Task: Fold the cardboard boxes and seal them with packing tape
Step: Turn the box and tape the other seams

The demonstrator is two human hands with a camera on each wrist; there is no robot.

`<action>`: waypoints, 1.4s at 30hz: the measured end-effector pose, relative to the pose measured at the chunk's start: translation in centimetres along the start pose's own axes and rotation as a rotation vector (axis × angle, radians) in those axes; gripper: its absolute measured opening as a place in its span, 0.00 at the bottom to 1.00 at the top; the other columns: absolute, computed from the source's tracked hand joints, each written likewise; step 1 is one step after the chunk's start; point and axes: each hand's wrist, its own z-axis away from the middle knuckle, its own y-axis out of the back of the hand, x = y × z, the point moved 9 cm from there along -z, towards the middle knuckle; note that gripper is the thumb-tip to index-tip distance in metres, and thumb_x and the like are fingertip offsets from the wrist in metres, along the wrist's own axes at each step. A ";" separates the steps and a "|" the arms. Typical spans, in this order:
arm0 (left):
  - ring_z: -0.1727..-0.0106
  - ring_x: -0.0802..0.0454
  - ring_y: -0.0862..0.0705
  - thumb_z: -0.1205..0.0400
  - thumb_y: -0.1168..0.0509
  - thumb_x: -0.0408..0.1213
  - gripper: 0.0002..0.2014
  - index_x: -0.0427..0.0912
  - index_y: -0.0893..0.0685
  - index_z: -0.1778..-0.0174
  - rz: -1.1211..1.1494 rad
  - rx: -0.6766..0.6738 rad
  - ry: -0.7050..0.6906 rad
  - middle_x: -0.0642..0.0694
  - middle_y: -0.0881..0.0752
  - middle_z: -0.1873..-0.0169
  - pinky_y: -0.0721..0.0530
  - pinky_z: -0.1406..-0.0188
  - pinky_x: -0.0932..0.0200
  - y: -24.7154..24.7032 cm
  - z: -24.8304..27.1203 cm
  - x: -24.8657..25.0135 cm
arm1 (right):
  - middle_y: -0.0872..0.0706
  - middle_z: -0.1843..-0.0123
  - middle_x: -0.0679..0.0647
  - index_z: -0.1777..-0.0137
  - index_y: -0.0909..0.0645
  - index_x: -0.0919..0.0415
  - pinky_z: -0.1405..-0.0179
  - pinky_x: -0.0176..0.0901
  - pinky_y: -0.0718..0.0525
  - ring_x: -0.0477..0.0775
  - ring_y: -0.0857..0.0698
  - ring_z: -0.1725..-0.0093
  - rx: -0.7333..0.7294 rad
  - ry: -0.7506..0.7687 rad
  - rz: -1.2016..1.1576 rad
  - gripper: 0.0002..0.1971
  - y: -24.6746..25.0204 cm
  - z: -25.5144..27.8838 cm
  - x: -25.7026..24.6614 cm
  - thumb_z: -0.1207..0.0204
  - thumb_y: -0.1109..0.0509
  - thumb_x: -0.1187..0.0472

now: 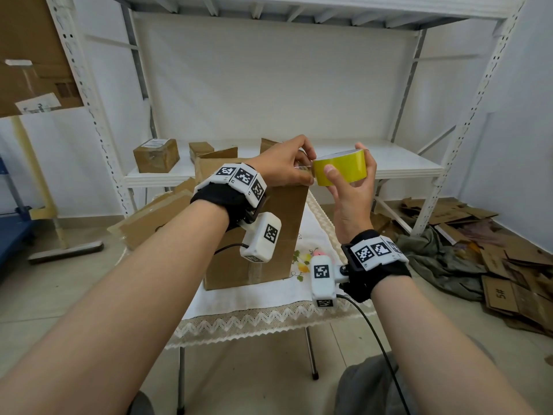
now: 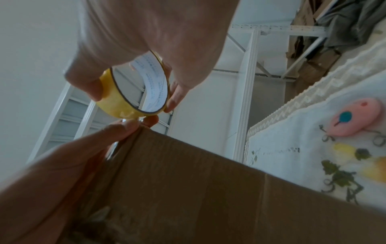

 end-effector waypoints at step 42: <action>0.40 0.48 0.14 0.16 0.32 0.40 0.05 0.44 0.18 0.48 -0.024 -0.010 -0.011 0.48 0.10 0.46 0.18 0.34 0.44 0.0 0.4 0.3 | 0.42 0.19 0.67 0.16 0.45 0.54 0.24 0.69 0.28 0.72 0.36 0.20 -0.039 -0.790 1.200 0.58 10.7 2.9 14.8 0.39 0.12 0.45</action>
